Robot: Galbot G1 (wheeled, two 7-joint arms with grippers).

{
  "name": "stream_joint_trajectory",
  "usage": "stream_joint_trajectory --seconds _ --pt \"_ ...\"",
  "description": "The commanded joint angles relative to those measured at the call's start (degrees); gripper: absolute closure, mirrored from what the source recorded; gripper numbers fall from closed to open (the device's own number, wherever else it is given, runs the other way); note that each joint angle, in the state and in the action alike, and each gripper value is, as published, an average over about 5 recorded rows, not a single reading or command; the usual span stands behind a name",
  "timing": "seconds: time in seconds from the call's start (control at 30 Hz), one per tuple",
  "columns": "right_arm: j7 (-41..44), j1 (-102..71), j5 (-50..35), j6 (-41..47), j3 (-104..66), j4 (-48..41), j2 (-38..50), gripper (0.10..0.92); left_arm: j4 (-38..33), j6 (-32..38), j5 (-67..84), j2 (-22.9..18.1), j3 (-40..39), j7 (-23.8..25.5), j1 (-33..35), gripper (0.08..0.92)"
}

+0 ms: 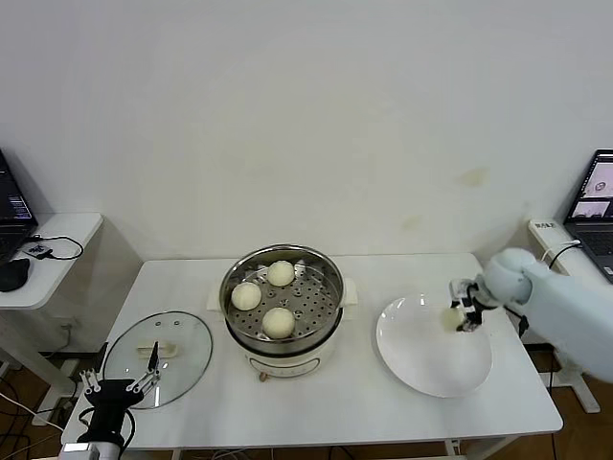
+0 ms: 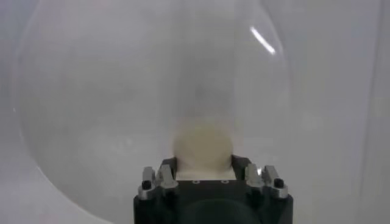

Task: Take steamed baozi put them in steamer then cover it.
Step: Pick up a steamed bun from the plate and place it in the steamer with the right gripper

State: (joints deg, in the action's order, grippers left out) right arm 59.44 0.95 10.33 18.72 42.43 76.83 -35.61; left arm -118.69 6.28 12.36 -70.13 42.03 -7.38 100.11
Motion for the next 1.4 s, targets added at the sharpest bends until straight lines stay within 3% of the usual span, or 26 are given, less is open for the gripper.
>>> stream_joint_trajectory --seconds 0.03,0.33,0.7,1.0,1.4 --pt "0.4 21.9 -13.7 3.2 11.7 5.3 -0.8 0.447 -0.1 -0.1 0.1 0.2 -0.2 0.0 -0.2 0.177" --pt "-3.8 37.0 -30.1 11.3 20.6 7.9 -12.5 0.438 0.1 0.0 0.8 0.7 0.5 0.0 -0.2 0.177" --pt "-11.5 32.1 -43.3 19.3 23.3 7.1 -26.1 0.431 0.1 0.1 0.9 0.2 0.8 -0.1 -0.6 0.177" --pt "-15.2 24.6 -40.6 22.2 26.0 3.0 -31.9 0.431 -0.3 0.1 1.1 -0.4 1.1 -0.1 -0.7 0.177" --pt "-15.3 21.0 -33.8 21.9 26.3 -0.4 -32.0 0.431 -0.4 0.1 1.2 -0.6 0.6 0.0 -1.3 0.177"
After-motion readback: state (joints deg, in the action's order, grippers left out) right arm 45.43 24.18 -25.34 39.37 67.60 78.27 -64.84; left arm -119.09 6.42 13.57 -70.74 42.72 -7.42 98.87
